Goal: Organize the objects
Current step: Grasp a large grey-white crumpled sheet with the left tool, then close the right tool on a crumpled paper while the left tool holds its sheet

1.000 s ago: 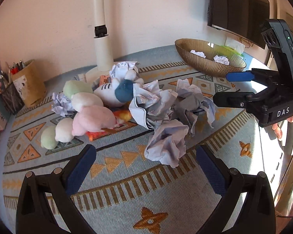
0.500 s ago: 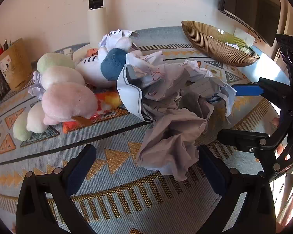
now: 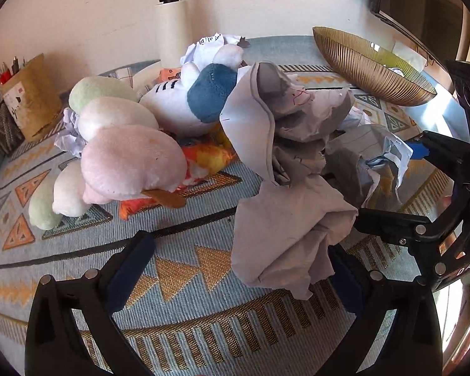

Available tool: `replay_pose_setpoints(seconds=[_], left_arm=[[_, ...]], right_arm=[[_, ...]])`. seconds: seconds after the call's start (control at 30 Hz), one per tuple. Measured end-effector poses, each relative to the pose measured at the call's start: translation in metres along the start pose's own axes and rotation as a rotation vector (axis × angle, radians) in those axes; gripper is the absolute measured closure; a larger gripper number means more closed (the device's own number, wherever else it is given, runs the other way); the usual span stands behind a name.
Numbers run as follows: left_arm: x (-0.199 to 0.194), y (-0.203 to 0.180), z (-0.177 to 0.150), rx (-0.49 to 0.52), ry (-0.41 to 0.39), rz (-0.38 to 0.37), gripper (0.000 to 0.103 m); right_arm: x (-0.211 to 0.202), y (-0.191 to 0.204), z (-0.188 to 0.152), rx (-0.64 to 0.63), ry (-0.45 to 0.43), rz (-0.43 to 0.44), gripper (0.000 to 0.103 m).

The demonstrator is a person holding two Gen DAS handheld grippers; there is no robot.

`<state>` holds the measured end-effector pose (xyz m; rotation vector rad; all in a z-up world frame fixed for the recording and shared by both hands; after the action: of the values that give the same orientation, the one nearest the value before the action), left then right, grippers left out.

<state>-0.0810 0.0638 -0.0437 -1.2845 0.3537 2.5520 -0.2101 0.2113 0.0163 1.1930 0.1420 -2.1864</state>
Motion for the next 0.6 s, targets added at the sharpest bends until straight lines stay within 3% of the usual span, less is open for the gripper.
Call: replay_pose_setpoints(seconds=[0.6], left_arm=[[0.001,0.0001,0.0007,0.001,0.0,0.0,0.0]], right_arm=[[-0.001,0.0005,0.0017,0.01,-0.002,0.012,0.0]])
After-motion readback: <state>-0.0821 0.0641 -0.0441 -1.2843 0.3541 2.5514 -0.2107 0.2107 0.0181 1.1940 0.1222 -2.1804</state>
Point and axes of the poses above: each gripper's, at about its wrist camera, not at the fingertips, and x roughly the way its jaws point, y to its left, z to its top, the point moved 4 cm from there along x, roughly the way its jaws point, and after that the axes turned 11 degrees about x, right-handed, at the moved point
